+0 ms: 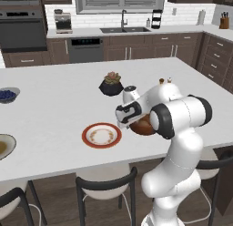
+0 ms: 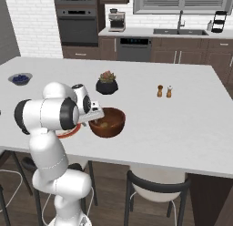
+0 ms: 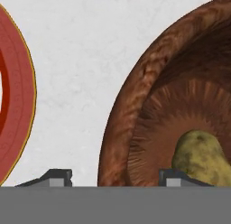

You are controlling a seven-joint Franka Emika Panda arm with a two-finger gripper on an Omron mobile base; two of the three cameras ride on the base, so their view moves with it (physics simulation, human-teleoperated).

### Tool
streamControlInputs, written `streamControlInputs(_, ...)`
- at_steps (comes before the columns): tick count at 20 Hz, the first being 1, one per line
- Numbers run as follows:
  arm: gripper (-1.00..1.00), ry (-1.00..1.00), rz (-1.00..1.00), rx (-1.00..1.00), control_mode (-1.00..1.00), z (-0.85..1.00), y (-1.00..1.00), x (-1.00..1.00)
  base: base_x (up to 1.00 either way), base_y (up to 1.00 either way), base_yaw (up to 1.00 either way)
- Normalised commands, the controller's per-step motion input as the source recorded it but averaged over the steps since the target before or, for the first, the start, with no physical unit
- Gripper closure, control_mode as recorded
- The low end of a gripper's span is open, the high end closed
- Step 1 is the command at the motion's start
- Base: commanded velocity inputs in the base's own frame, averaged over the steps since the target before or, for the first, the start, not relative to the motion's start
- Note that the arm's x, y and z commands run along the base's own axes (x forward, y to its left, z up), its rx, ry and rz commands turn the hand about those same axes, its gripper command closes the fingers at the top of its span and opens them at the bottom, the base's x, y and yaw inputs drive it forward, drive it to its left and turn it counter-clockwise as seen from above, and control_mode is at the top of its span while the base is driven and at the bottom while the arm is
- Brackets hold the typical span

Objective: Pick the chicken drumstick and potato from their plates and place them in the bowl. Then put the bowl in the fridge.

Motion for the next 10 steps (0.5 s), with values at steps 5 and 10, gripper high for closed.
streamControlInputs(5,1.0,0.0,0.0,0.0,-1.0,-0.01,0.0,0.0,0.0,0.0,0.0)
streamControlInputs(10,1.0,0.0,0.0,0.0,-1.0,-0.01,0.0,0.0,0.0,0.0,0.0)
